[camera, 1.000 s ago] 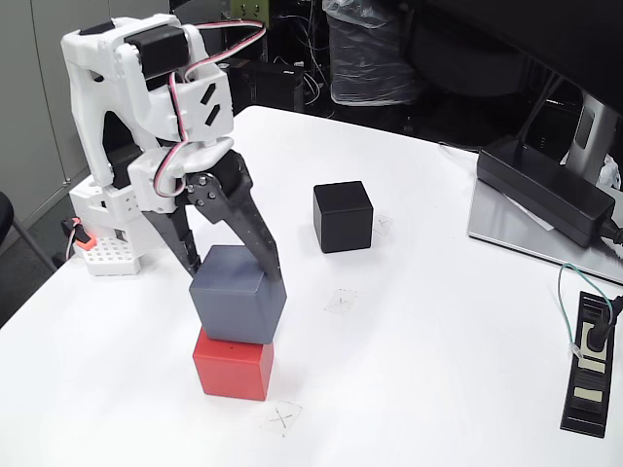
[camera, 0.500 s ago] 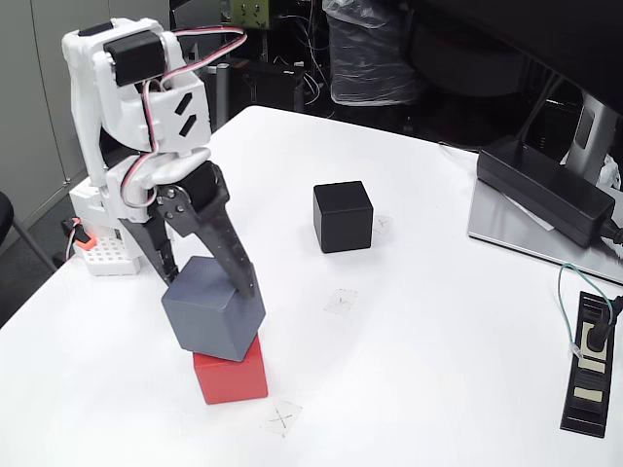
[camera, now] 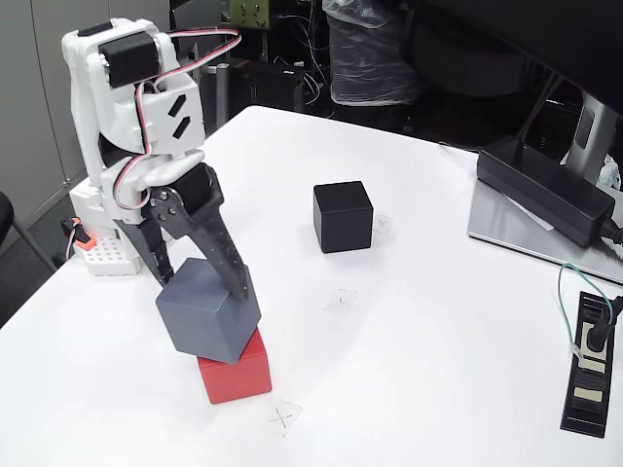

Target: Stack the three blocks in an ordered color.

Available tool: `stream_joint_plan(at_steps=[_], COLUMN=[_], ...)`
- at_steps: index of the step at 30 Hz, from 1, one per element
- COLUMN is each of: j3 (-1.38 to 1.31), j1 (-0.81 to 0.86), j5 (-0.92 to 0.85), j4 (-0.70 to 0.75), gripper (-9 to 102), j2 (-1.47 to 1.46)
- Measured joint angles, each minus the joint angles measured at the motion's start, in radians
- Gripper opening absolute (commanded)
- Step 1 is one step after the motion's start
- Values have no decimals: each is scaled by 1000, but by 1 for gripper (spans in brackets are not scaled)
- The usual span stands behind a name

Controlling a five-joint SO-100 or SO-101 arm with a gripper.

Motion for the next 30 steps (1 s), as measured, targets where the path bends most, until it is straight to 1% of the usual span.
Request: stream_joint_plan(at_steps=[4,13,15,24,27,30], j3=[2,5,-8,-69,-69,-69], j1=[2,-11,-38,-241,-350,-509], j5=[0,0,0,0,0,0], j4=[0,0,0,3,31,110], gripper=[32,33,33,33,33,33], j2=[2,20,51,256,310,328])
